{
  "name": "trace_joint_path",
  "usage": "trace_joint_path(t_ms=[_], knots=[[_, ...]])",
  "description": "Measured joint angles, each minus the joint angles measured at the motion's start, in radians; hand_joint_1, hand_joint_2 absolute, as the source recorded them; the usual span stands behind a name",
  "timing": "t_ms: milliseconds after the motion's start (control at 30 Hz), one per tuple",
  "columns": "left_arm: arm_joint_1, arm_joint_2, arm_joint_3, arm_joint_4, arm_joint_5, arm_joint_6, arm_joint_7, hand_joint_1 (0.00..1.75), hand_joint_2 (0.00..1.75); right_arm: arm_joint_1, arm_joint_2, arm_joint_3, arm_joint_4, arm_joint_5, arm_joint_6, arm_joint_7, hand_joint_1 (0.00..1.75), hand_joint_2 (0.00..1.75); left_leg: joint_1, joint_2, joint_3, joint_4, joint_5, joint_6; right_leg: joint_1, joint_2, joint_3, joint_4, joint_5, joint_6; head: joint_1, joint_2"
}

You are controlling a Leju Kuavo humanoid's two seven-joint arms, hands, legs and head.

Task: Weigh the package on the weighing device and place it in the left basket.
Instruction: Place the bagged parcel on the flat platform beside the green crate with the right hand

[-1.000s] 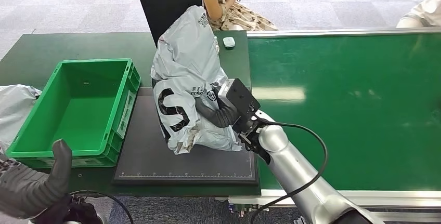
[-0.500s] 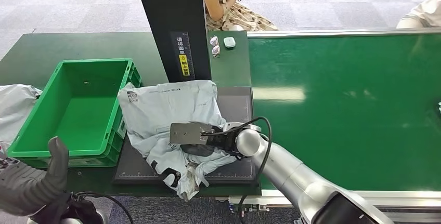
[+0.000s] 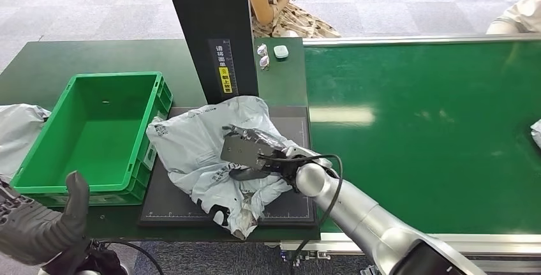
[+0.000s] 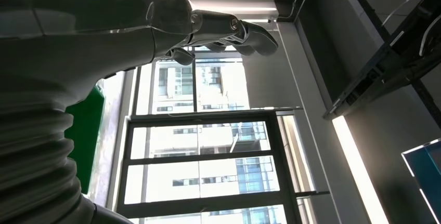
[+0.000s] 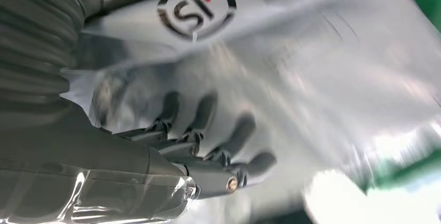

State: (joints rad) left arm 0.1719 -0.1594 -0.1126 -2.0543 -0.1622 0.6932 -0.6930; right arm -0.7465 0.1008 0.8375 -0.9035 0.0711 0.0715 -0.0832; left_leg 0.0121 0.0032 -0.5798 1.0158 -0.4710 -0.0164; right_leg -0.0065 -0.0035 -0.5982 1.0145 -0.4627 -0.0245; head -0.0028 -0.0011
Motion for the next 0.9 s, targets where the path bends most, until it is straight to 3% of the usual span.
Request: trace_joint_path(t_ms=[167, 300, 567, 733, 900], knots=[[-0.006, 0.02, -0.026, 0.018, -0.012, -0.042, 0.08, 0.0, 1.75, 0.088, -0.012, -0.164, -0.12, -0.134, -0.043, -0.126, 0.0, 1.75, 0.0, 0.0, 0.0, 0.0, 0.0, 0.0, 0.0, 0.0, 0.0, 0.0, 0.0, 0.0, 0.0, 0.0], [-0.017, 0.03, -0.038, 0.034, -0.014, -0.053, 0.095, 0.0, 1.75, 0.127, -0.018, -0.239, -0.175, -0.151, -0.041, -0.145, 0.0, 1.75, 0.0, 0.001, 0.0, 0.0, 0.0, 0.0, 0.0, 0.001, 0.0, 0.0, 0.0, 0.0, 0.0, 0.0], [-0.03, 0.043, -0.055, 0.056, -0.09, -0.1, 0.173, 0.0, 1.75, 0.18, -0.019, -0.326, -0.269, -0.28, 0.013, -0.245, 0.0, 1.75, 0.0, 0.001, 0.0, 0.0, 0.0, 0.0, 0.0, 0.0, 0.0, 0.0, 0.0, 0.0, 0.0, 0.0], [-0.037, 0.051, -0.061, 0.075, -0.185, -0.163, 0.257, 0.0, 1.75, 0.199, -0.019, -0.345, -0.318, -0.291, 0.03, -0.248, 0.0, 1.75, 0.0, 0.001, 0.0, 0.0, 0.0, 0.0, 0.0, 0.001, 0.0, 0.0, 0.0, 0.0, 0.0, 0.0], [-0.041, 0.057, -0.066, 0.094, -0.206, -0.176, 0.274, 0.0, 1.75, 0.205, -0.019, -0.35, -0.327, -0.287, 0.031, -0.246, 0.0, 1.75, 0.0, 0.001, 0.0, 0.0, 0.0, 0.0, 0.0, 0.0, 0.0, 0.0, 0.0, 0.0, 0.0, 0.0]])
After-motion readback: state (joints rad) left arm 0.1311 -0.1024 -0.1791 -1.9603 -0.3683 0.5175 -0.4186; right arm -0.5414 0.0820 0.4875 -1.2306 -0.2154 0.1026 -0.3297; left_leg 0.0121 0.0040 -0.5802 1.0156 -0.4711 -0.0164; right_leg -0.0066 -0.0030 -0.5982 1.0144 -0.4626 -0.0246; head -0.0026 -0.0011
